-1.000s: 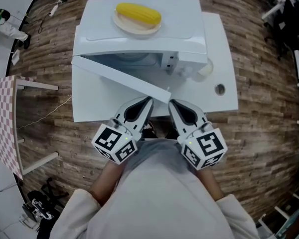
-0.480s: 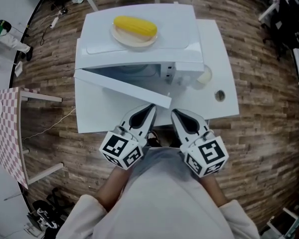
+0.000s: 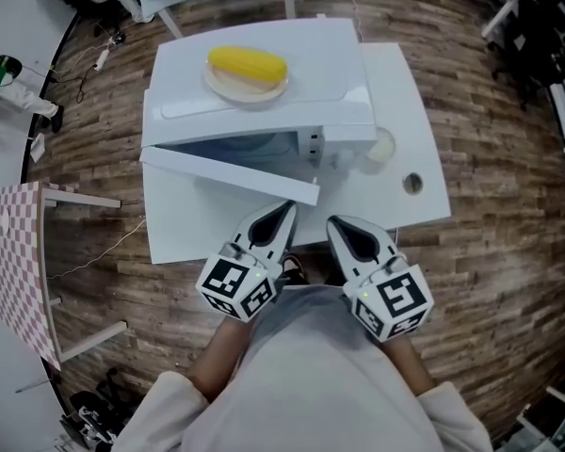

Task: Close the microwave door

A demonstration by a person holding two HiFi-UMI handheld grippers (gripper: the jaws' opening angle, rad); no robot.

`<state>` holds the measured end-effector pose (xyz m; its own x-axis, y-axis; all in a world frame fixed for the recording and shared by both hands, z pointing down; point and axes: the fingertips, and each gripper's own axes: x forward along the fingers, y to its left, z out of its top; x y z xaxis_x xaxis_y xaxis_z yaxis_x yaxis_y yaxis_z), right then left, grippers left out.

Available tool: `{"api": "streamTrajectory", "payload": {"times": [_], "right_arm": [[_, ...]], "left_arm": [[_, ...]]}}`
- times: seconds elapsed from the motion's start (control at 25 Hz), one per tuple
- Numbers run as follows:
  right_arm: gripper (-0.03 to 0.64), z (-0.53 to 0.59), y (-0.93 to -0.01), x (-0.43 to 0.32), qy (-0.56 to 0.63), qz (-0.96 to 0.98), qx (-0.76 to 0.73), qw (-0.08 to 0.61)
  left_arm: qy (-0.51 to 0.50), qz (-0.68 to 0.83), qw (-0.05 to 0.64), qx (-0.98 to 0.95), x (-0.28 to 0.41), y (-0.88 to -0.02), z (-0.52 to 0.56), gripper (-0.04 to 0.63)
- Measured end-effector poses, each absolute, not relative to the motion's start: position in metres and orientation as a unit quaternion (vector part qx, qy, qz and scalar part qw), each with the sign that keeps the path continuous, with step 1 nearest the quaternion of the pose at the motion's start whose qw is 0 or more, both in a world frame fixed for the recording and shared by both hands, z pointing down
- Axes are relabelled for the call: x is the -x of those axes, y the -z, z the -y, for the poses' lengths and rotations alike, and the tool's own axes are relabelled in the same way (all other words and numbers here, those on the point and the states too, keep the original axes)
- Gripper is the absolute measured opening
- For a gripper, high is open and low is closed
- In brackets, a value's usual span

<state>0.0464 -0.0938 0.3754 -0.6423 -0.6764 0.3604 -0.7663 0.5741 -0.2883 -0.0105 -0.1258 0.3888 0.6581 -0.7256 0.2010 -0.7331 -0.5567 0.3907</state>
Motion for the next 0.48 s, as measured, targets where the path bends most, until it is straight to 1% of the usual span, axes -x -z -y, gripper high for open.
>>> {"api": "streamTrajectory", "payload": {"times": [0.08, 0.24, 0.48], "right_arm": [[0.023, 0.093, -0.374, -0.051, -0.213, 0.879, -0.413, 0.106], [0.023, 0.091, -0.372, -0.057, -0.212, 0.877, -0.417, 0.107], [0.023, 0.088, -0.368, -0.061, -0.212, 0.877, -0.419, 0.104]], "left_arm": [[-0.017, 0.415, 0.212, -0.885, 0.008, -0.387, 0.128, 0.020], [-0.006, 0.413, 0.224, -0.883, 0.005, -0.389, 0.133, 0.020], [-0.004, 0.421, 0.223, -0.879, 0.002, -0.390, 0.139, 0.020]]}}
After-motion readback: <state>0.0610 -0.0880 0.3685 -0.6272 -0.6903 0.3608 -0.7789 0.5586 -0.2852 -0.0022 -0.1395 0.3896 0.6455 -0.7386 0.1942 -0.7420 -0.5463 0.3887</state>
